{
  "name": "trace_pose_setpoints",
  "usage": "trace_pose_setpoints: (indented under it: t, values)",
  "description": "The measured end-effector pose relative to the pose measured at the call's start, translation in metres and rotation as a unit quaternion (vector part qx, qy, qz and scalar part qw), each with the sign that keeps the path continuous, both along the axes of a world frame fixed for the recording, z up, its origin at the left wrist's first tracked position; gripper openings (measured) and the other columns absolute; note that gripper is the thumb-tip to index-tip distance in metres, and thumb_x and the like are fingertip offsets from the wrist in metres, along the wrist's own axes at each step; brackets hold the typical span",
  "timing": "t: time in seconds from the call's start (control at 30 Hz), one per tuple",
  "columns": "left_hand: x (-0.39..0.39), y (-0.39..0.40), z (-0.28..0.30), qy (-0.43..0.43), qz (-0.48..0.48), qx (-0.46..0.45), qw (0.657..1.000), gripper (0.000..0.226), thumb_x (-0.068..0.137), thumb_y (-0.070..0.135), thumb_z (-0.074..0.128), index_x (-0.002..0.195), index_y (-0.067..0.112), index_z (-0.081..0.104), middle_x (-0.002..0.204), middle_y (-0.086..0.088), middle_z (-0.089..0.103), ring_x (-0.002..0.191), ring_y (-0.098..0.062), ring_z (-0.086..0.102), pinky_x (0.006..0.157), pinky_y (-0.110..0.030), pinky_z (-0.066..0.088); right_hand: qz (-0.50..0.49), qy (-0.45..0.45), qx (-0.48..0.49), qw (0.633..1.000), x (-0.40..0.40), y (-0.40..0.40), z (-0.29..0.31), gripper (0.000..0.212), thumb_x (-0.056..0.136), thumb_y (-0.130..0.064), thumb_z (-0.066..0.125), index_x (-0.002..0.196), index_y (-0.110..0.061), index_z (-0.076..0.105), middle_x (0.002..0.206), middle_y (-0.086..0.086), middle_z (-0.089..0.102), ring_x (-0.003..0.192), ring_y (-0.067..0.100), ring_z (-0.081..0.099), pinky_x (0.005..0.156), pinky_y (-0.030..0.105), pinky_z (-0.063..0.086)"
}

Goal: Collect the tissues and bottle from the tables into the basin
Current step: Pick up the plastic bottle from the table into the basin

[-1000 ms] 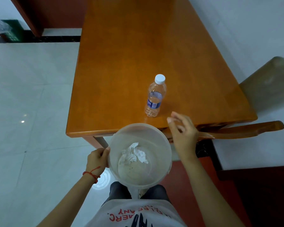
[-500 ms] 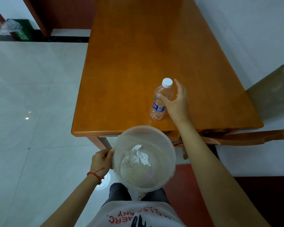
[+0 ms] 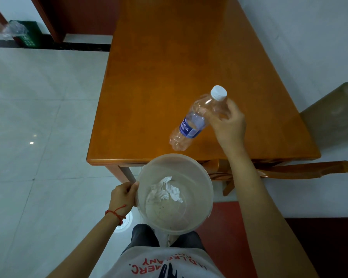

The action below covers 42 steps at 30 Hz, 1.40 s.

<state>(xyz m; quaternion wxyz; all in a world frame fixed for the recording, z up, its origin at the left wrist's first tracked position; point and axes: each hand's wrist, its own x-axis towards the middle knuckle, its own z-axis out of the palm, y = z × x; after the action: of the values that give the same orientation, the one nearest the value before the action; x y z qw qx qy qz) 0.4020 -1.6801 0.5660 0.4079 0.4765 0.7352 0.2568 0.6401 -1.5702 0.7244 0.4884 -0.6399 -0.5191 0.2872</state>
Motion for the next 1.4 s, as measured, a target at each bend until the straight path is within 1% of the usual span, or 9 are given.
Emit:
trace_pose_setpoints:
  t: [0.17, 0.3, 0.43, 0.6, 0.83, 1.0, 1.2, 1.33, 1.4]
  values:
    - [0.001, -0.001, 0.003, -0.002, -0.002, 0.003, 1.000, 0.027, 0.092, 0.023, 0.044, 0.074, 0.008, 0.057, 0.076, -0.014, 0.062, 0.070, -0.034, 0.058, 0.074, -0.033, 0.045, 0.074, 0.072, -0.072, 0.992, -0.007, -0.025, -0.013, 0.035, 0.074, -0.021, 0.073, 0.107, -0.020, 0.061, 0.099, -0.004, 0.066, 0.090, 0.010, 0.061, 0.075, 0.024, 0.051]
    - [0.002, -0.002, 0.005, -0.002, -0.001, 0.009, 1.000, 0.027, 0.092, 0.022, 0.043, 0.075, 0.008, 0.058, 0.076, -0.013, 0.062, 0.068, -0.032, 0.057, 0.074, -0.032, 0.044, 0.134, 0.035, -0.179, 0.974, -0.022, -0.043, -0.056, 0.042, 0.075, -0.026, 0.073, 0.113, -0.015, 0.060, 0.106, -0.001, 0.065, 0.096, 0.016, 0.060, 0.071, 0.023, 0.047]
    - [0.002, -0.004, 0.004, 0.001, 0.005, 0.005, 1.000, 0.032, 0.092, 0.024, 0.043, 0.080, 0.003, 0.063, 0.078, -0.013, 0.063, 0.071, -0.034, 0.059, 0.077, -0.034, 0.047, 0.160, 0.011, -0.244, 0.956, -0.035, -0.059, -0.100, 0.037, 0.076, -0.030, 0.072, 0.109, -0.018, 0.062, 0.110, 0.002, 0.067, 0.102, 0.019, 0.061, 0.082, 0.033, 0.050]
    - [0.001, -0.009, 0.005, 0.008, 0.010, 0.017, 1.000, 0.036, 0.092, 0.025, 0.043, 0.080, -0.002, 0.064, 0.074, -0.016, 0.064, 0.070, -0.036, 0.060, 0.076, -0.034, 0.047, 0.179, -0.043, -0.294, 0.938, -0.038, -0.067, -0.134, 0.049, 0.080, -0.030, 0.068, 0.124, -0.014, 0.054, 0.123, 0.005, 0.062, 0.113, 0.022, 0.056, 0.091, 0.031, 0.045]
    - [-0.001, -0.019, 0.002, 0.002, 0.020, 0.024, 0.999, 0.033, 0.092, 0.024, 0.044, 0.071, 0.006, 0.062, 0.063, -0.012, 0.061, 0.060, -0.028, 0.058, 0.060, -0.022, 0.044, 0.179, -0.151, -0.176, 0.956, -0.017, -0.078, -0.122, 0.050, 0.083, -0.029, 0.064, 0.130, -0.016, 0.049, 0.135, 0.003, 0.052, 0.123, 0.019, 0.046, 0.099, 0.028, 0.037]
    - [-0.008, -0.029, 0.002, 0.005, 0.042, 0.028, 0.999, 0.033, 0.092, 0.023, 0.046, 0.071, 0.006, 0.064, 0.063, -0.014, 0.063, 0.058, -0.026, 0.060, 0.059, -0.027, 0.046, 0.170, -0.194, -0.101, 0.961, 0.011, -0.101, -0.114, 0.042, 0.086, -0.028, 0.060, 0.126, -0.016, 0.052, 0.128, 0.001, 0.054, 0.115, 0.015, 0.051, 0.092, 0.024, 0.039]
    - [-0.022, -0.053, 0.003, 0.020, 0.079, 0.040, 0.996, 0.035, 0.092, 0.022, 0.046, 0.072, 0.000, 0.065, 0.062, -0.019, 0.066, 0.061, -0.032, 0.062, 0.060, -0.029, 0.046, 0.172, -0.223, -0.122, 0.952, 0.031, -0.124, -0.129, 0.040, 0.089, -0.023, 0.057, 0.127, -0.011, 0.052, 0.130, 0.005, 0.054, 0.119, 0.018, 0.049, 0.092, 0.024, 0.036]
    - [-0.028, -0.073, 0.002, 0.012, 0.114, 0.039, 0.993, 0.035, 0.092, 0.021, 0.046, 0.074, -0.002, 0.066, 0.066, -0.021, 0.067, 0.064, -0.036, 0.063, 0.060, -0.026, 0.044, 0.178, -0.137, -0.203, 0.953, 0.026, -0.126, -0.139, 0.039, 0.089, -0.024, 0.056, 0.126, -0.014, 0.052, 0.121, 0.007, 0.060, 0.099, 0.011, 0.054, 0.084, 0.023, 0.042]
    - [-0.031, -0.083, 0.001, 0.009, 0.135, 0.034, 0.990, 0.035, 0.092, 0.021, 0.046, 0.074, -0.002, 0.065, 0.067, -0.020, 0.066, 0.065, -0.037, 0.063, 0.060, -0.028, 0.044, 0.189, -0.094, -0.238, 0.948, 0.020, -0.126, -0.142, 0.037, 0.089, -0.022, 0.057, 0.125, -0.014, 0.054, 0.114, 0.008, 0.064, 0.089, 0.009, 0.057, 0.073, 0.014, 0.044]
